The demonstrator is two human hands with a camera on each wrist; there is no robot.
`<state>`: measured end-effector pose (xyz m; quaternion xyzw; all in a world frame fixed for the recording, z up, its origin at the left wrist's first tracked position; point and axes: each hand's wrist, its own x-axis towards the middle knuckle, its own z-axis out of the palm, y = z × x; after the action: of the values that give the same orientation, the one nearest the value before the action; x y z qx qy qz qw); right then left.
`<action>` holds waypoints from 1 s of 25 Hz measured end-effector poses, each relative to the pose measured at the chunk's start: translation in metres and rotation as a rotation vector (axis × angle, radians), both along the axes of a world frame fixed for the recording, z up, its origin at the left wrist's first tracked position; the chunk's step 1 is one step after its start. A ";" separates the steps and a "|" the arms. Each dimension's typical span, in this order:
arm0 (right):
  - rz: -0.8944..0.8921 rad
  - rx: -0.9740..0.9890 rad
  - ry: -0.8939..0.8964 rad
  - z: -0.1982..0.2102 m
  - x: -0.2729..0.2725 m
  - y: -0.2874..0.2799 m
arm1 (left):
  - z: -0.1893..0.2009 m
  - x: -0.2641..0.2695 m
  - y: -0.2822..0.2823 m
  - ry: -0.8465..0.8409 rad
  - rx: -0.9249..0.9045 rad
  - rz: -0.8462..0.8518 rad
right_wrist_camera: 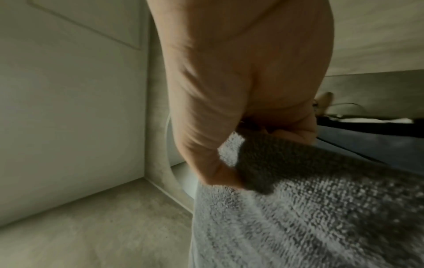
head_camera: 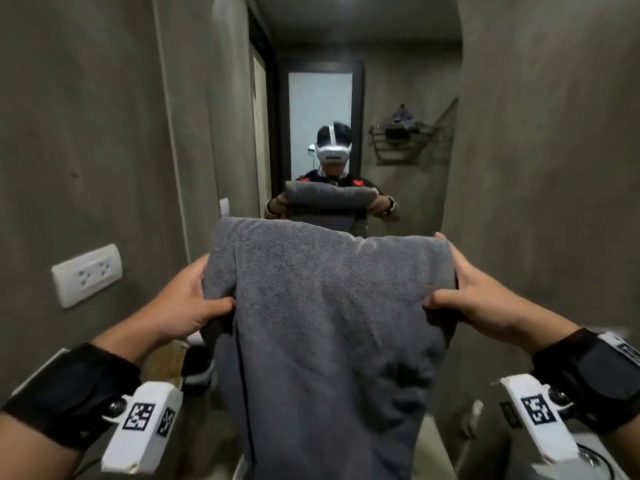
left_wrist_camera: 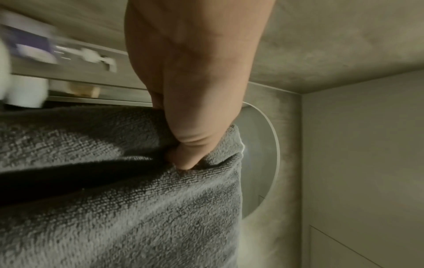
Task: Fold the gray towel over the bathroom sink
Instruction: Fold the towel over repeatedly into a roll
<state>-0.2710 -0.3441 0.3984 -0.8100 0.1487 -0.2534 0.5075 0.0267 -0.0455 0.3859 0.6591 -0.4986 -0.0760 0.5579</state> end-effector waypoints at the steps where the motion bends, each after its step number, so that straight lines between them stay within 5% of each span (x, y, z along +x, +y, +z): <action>1: 0.011 0.012 0.049 -0.026 -0.004 0.002 | -0.022 -0.003 0.002 0.035 0.035 0.003; 5: 0.013 0.089 0.119 -0.089 -0.014 0.005 | -0.081 -0.011 0.008 0.143 0.109 0.019; 9: -0.012 0.148 0.061 -0.111 -0.013 0.012 | -0.114 -0.013 0.010 0.212 0.085 0.079; 16: -0.010 0.074 0.027 -0.111 -0.006 0.009 | -0.126 0.001 0.006 0.102 0.016 0.201; 20: -0.178 0.019 0.037 -0.113 -0.002 0.008 | -0.134 0.003 0.005 0.101 -0.090 0.254; 25: -0.245 0.032 0.020 -0.120 0.005 0.011 | -0.131 0.007 0.006 0.326 -0.186 0.248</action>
<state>-0.2659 -0.3334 0.2785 -0.7799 0.2558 -0.3030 0.4843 0.0336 -0.0391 0.2552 0.6399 -0.3221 -0.0658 0.6946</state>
